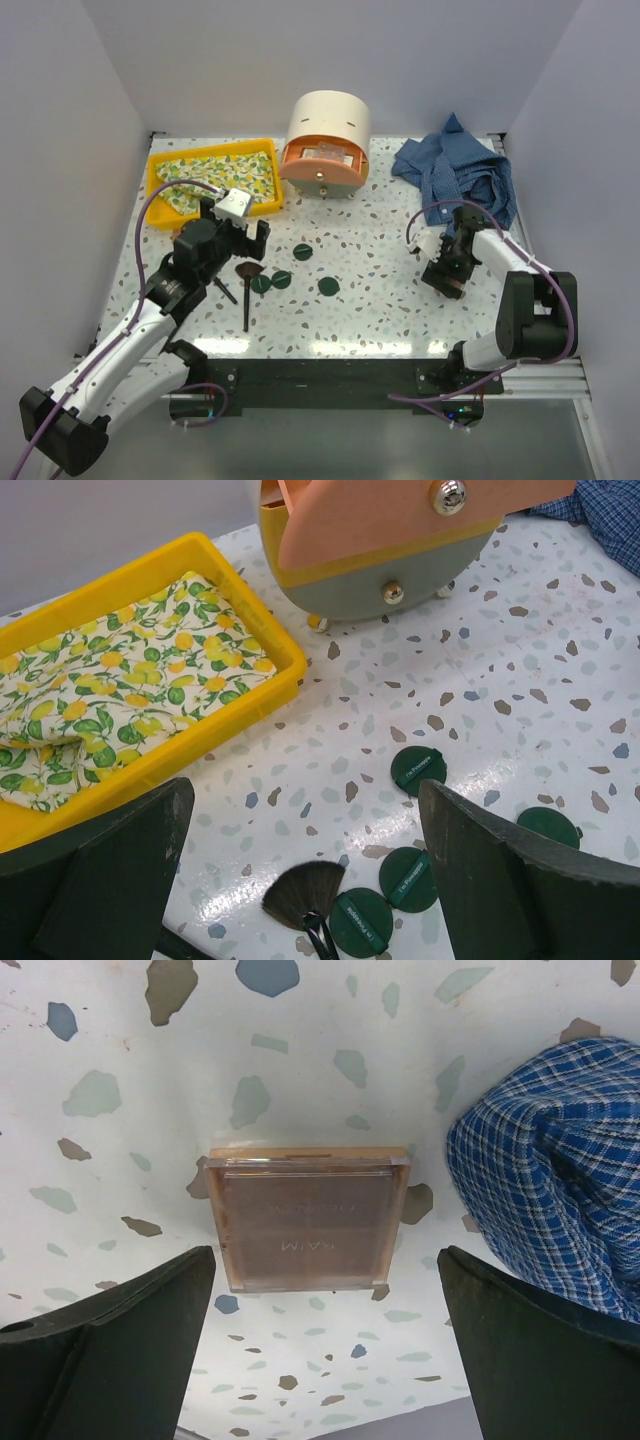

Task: Organize the makeup
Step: Pick up the makeup from the center of the board.

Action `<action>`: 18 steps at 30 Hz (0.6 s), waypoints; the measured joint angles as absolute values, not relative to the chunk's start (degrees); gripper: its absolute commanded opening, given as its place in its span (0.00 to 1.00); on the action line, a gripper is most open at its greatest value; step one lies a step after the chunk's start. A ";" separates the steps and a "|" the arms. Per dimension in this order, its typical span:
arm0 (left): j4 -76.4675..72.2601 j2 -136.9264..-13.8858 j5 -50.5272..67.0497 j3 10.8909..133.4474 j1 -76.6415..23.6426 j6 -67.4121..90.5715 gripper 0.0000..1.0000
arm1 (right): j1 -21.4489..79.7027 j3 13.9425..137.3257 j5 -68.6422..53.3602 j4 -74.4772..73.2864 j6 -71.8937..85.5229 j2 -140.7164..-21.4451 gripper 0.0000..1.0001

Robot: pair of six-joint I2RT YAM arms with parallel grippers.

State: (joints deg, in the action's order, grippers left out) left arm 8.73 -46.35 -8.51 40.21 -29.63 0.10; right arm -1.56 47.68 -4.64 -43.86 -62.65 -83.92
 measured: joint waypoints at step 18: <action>8.73 -46.35 -8.54 40.21 -29.63 -0.25 1.00 | -1.56 48.45 -3.55 -43.22 -57.49 -89.25 0.82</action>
State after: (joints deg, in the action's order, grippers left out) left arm 8.73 -46.35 -8.54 40.21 -29.63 -0.25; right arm -1.56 48.45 -3.55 -43.22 -57.49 -89.25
